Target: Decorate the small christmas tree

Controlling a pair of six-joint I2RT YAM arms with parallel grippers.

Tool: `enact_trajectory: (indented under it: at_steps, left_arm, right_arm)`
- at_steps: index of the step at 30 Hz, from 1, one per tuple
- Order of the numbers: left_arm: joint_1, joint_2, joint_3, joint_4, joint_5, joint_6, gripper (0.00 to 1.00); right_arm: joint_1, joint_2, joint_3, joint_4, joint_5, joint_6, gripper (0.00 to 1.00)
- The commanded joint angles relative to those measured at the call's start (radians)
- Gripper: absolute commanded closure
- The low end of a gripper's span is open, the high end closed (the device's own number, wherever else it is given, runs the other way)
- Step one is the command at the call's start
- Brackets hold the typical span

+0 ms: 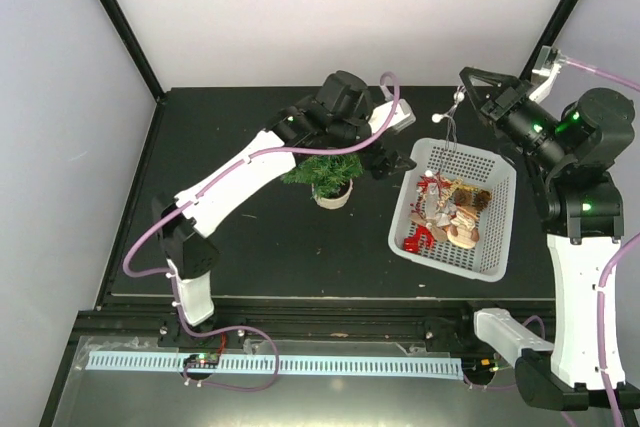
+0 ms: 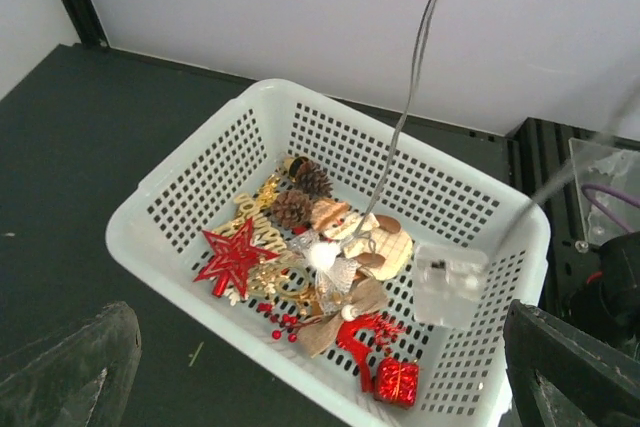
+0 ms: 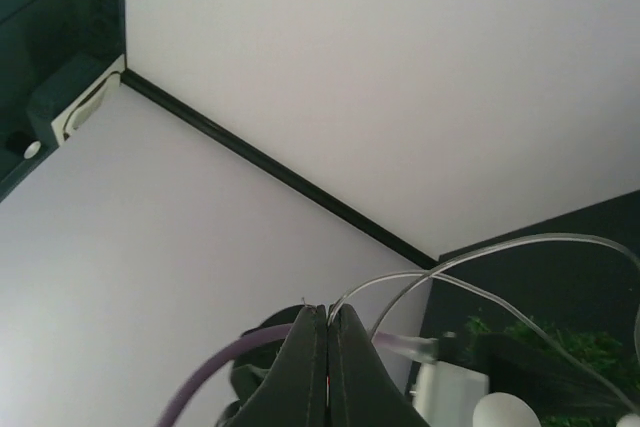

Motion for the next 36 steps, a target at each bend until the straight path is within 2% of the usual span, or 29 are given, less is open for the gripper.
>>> enact_trajectory:
  at_steps: [1,7,12,15,16,22,24,25,26,30,36]
  left_arm:
    - [-0.025,0.041,0.087,0.050,0.059,-0.048,0.01]
    - [-0.045,0.091,0.186,0.023,0.172,-0.068,0.02]
    - [-0.061,0.109,0.200,0.012,0.373,-0.049,0.08]
    - [-0.083,0.127,0.207,0.012,0.373,-0.043,0.09]
    - [-0.091,0.135,0.217,0.010,0.371,-0.041,0.14]
    - [-0.115,0.166,0.256,-0.006,0.339,-0.015,0.59]
    - [-0.115,0.169,0.263,-0.015,0.313,-0.007,0.77]
    - [-0.115,0.168,0.267,-0.023,0.289,-0.003,0.92]
    - [-0.115,0.162,0.271,-0.039,0.255,-0.001,0.98]
    - [-0.106,0.098,0.251,-0.092,0.170,0.057,0.98]
    - [-0.061,-0.096,0.117,-0.107,0.106,0.115,0.98]
  right_arm:
    - [0.005,0.012,0.028,0.066,-0.043,0.040,0.99]
    - [0.009,0.008,0.022,0.073,-0.049,0.045,0.99]
    - [0.013,0.006,0.013,0.072,-0.048,0.046,0.99]
    - [0.016,0.009,0.014,0.078,-0.050,0.049,0.99]
    - [0.016,0.010,0.015,0.079,-0.050,0.050,0.99]
    - [0.018,0.010,0.016,0.084,-0.056,0.054,0.99]
    - [0.019,0.009,0.018,0.083,-0.058,0.051,0.99]
    - [0.020,0.007,0.019,0.079,-0.057,0.047,0.99]
    - [0.020,0.004,0.019,0.071,-0.050,0.041,0.99]
    - [0.020,-0.018,-0.005,0.053,-0.036,0.016,0.99]
    - [0.022,-0.046,-0.078,0.069,-0.046,0.017,0.98]
